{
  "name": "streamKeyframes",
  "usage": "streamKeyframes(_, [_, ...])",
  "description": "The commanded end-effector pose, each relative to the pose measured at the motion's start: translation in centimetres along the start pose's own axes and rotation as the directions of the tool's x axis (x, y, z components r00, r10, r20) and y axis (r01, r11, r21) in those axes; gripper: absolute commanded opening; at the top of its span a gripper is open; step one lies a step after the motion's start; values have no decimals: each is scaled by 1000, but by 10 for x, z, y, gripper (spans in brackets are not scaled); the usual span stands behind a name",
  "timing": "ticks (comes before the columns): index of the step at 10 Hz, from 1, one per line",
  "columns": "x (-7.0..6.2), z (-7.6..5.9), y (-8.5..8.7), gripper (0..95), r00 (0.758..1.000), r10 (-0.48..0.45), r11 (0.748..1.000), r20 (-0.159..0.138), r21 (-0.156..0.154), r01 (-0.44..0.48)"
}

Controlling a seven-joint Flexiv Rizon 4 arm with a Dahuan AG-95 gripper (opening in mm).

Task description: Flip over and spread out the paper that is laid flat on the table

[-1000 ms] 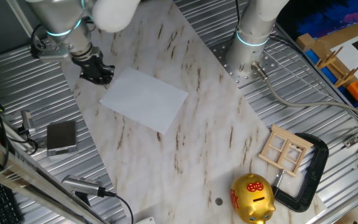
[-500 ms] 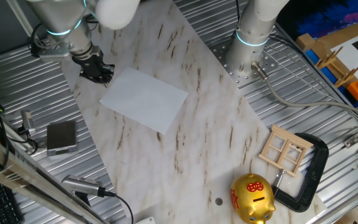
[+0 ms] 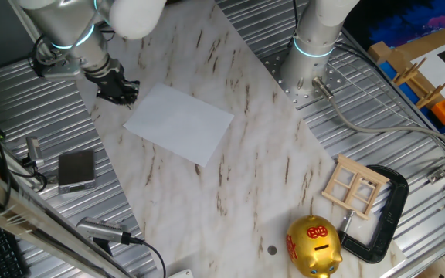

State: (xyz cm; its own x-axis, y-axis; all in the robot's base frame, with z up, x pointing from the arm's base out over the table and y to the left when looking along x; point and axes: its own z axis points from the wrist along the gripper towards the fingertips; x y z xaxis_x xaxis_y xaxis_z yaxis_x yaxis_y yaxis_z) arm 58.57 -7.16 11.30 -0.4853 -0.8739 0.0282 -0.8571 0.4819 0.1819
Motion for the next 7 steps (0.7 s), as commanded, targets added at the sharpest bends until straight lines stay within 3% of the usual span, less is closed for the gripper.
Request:
streamKeyframes(1, [-2,2,0,0,1000,-22,1000,2,-6,22])
streamKeyframes(3, [-3,8,-5,0,998,-60,998,18,-22,60])
streamKeyframes(4, [-3,13,-11,190,996,-81,996,19,-21,82])
streamKeyframes(7, [-6,24,-31,190,989,-142,990,25,-21,143])
